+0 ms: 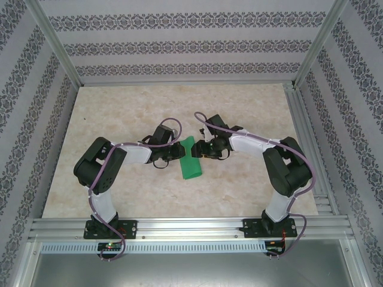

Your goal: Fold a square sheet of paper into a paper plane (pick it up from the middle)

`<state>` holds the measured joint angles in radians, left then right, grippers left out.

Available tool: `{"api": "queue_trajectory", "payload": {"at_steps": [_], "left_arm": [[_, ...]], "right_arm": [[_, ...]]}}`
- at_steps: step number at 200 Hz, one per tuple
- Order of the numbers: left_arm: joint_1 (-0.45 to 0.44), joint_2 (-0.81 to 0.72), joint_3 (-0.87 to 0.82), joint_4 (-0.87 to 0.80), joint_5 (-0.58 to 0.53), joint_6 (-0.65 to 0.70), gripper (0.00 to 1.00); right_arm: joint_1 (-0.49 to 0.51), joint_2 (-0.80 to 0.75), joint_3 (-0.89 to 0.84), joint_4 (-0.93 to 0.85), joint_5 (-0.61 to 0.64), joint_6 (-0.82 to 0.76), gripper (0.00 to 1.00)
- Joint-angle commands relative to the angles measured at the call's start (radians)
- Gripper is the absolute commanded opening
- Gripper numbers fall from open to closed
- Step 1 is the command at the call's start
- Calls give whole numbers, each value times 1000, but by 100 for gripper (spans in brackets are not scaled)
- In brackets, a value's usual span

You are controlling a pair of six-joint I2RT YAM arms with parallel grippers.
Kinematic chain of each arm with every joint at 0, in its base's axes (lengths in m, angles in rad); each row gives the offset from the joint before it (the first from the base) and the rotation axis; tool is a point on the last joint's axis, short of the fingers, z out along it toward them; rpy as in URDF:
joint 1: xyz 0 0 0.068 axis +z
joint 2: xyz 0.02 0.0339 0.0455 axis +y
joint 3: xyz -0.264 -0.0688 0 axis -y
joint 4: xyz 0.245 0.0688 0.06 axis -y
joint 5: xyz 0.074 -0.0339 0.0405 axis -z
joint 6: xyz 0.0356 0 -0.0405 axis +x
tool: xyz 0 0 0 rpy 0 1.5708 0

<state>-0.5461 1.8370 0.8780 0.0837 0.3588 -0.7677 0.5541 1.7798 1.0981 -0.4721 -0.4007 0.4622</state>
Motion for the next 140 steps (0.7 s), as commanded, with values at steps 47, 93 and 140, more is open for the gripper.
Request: {"api": "queue_trajectory", "payload": {"at_steps": [47, 93, 140], "left_arm": [[-17, 10, 22, -15, 18, 4, 13], [-18, -10, 21, -13, 21, -5, 14], [-17, -68, 8, -8, 6, -4, 24]], "right_arm": [[41, 105, 109, -62, 44, -67, 56], [44, 123, 97, -59, 62, -72, 47], [23, 126, 58, -25, 69, -66, 38]]}}
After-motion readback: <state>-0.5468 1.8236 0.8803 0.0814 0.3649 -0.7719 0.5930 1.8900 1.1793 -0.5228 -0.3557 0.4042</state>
